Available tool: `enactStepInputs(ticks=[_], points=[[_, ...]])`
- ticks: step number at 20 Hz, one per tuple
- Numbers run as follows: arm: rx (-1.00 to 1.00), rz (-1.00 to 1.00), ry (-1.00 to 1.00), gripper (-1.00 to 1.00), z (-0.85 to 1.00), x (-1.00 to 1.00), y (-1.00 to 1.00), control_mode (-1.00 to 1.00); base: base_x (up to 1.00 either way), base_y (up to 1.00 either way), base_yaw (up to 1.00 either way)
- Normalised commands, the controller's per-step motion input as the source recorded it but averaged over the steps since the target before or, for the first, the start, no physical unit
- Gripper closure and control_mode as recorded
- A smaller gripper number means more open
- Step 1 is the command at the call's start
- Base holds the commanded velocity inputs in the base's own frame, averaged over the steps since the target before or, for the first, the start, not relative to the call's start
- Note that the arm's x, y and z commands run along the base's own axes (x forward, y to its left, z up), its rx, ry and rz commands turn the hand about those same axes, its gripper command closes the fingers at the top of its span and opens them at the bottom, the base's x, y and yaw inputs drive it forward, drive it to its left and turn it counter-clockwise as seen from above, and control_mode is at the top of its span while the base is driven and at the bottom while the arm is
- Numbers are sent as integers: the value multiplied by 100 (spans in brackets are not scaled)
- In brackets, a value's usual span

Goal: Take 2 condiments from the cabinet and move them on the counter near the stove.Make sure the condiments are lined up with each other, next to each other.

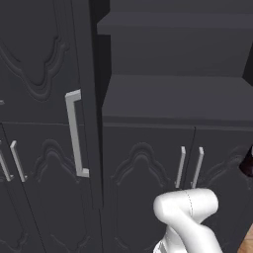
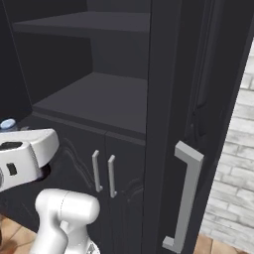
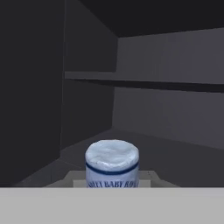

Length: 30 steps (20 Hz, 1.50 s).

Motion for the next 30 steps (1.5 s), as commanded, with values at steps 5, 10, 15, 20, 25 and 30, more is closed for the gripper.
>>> enactStepInputs(ticks=[5,10,15,20,25,30], points=[[0,0,0,100,0,0,0,100,-71,12,0],[0,0,0,100,0,0,0,100,-66,42,0],[0,0,0,100,0,0,0,100,-57,66,4],[0,0,0,100,0,0,0,100,-46,84,19],[0,0,0,100,0,0,0,100,-37,77,35],[0,0,0,100,0,0,0,100,-18,62,41]])
